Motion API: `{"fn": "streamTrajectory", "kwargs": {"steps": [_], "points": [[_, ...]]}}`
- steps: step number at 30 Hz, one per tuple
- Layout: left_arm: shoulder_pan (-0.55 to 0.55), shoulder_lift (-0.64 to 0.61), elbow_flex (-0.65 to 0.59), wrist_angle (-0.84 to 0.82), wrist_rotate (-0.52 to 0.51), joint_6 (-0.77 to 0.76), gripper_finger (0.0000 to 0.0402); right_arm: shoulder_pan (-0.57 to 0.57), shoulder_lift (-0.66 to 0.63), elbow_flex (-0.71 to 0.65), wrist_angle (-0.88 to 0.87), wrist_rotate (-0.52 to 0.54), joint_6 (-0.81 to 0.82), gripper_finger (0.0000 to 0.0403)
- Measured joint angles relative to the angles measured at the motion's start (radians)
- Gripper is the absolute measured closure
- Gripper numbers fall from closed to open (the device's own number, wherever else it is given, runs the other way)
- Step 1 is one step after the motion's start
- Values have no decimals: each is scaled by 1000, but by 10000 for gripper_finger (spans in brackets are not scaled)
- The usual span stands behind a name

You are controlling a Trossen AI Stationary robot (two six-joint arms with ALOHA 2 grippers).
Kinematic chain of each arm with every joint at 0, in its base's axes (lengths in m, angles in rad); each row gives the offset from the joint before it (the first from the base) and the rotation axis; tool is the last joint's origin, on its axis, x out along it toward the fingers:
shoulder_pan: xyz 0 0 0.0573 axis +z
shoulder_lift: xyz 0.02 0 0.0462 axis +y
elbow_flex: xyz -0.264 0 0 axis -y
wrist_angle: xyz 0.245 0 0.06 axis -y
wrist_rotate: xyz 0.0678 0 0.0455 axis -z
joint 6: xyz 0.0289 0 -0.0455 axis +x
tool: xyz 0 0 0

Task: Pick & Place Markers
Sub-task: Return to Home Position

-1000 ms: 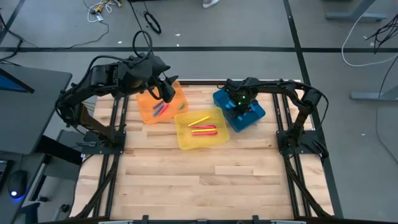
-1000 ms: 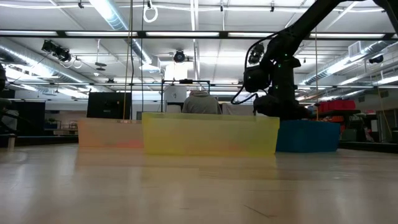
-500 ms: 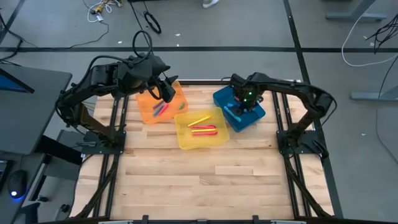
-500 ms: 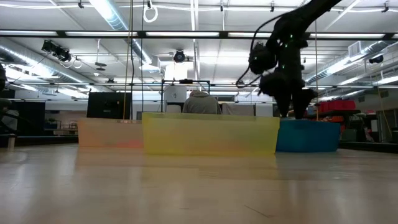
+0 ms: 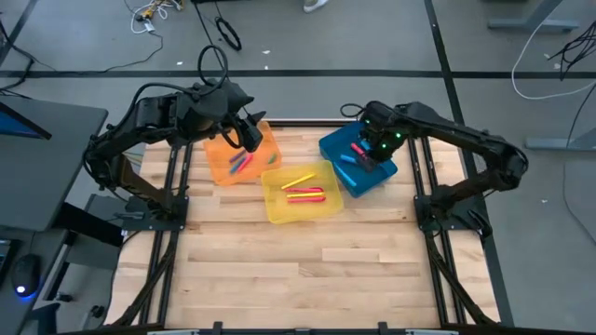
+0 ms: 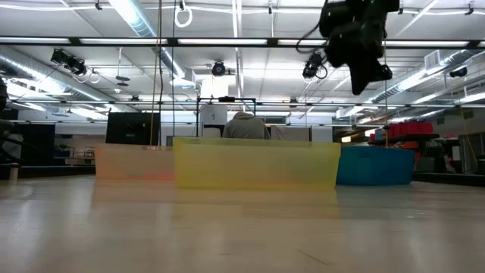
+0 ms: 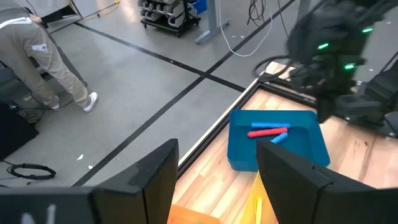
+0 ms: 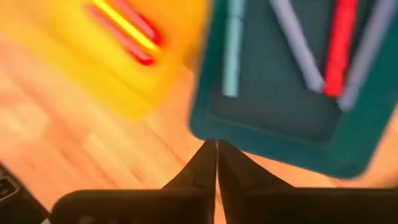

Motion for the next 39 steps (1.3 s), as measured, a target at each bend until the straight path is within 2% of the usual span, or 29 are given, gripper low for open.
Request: {"fn": "streamTrajectory", "kwargs": {"steps": [3,7,10,13,16,20,26,33,39], "points": [[0,0,0,0,-5,1,181,77,-73,-1,104,-22,-30,399],[0,0,0,7,-6,1,181,194,-179,-1,328,-147,-78,397],[0,0,0,30,-5,0,181,271,-236,-1,465,-153,-23,400],[0,0,0,56,-4,2,181,333,-272,-4,507,-144,11,400],[0,0,0,61,-4,2,181,388,-321,-72,551,-134,48,401],[0,0,0,61,-3,0,181,455,-420,-246,621,-124,140,402],[0,0,0,61,-2,-1,181,494,-629,-442,659,-92,273,402],[0,7,0,62,-1,-1,181,512,-881,-562,673,-22,346,403],[0,13,0,61,33,-1,181,512,-1068,-646,718,-20,355,403]]}}
